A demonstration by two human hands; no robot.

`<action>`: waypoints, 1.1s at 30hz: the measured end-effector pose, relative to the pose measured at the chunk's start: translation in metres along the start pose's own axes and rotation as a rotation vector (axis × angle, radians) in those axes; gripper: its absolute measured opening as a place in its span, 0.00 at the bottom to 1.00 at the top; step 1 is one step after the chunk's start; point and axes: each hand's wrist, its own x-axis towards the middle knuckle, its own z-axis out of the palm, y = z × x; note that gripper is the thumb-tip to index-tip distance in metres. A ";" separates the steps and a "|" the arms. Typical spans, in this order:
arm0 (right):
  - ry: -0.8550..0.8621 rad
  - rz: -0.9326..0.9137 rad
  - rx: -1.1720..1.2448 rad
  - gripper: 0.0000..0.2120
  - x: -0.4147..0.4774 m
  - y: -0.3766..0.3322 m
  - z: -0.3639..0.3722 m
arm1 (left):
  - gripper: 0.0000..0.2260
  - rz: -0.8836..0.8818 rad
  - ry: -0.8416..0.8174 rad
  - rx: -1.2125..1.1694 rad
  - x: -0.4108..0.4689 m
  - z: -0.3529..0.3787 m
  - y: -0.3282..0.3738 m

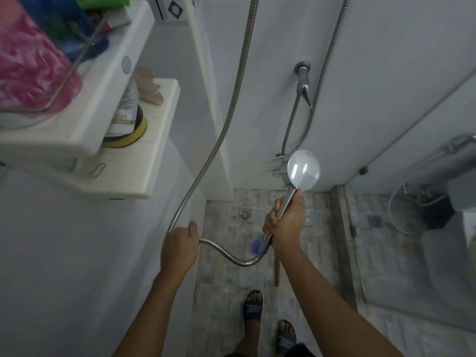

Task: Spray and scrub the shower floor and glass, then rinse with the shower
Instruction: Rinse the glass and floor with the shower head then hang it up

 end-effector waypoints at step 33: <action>0.443 -0.013 0.124 0.35 0.005 0.000 -0.121 | 0.26 0.304 -0.248 0.104 -0.031 0.045 0.085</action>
